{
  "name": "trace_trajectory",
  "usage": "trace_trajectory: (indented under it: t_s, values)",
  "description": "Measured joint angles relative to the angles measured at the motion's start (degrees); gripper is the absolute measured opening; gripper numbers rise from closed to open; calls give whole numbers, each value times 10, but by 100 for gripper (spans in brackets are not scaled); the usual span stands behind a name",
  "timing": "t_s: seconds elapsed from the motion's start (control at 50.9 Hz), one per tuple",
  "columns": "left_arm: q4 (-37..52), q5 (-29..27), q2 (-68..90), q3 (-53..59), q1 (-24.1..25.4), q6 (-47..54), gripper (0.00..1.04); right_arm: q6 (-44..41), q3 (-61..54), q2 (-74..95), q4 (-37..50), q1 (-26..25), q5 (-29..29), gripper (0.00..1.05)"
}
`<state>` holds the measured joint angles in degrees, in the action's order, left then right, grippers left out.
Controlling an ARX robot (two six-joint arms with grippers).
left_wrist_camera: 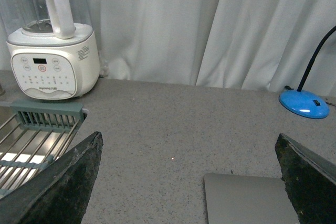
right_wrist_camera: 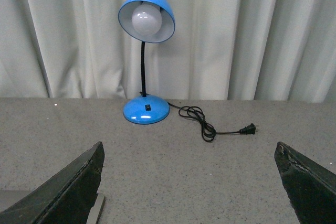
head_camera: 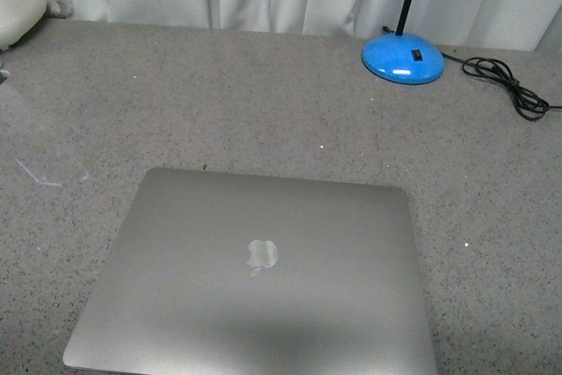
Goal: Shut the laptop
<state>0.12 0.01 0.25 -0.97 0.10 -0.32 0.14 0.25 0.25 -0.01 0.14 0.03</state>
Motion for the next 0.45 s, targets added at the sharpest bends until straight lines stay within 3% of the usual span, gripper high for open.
trace_trajectory:
  t_s: [0.452]
  values:
    - [0,0,0,0,0,0,98,0,0,0,0,0,0,95]
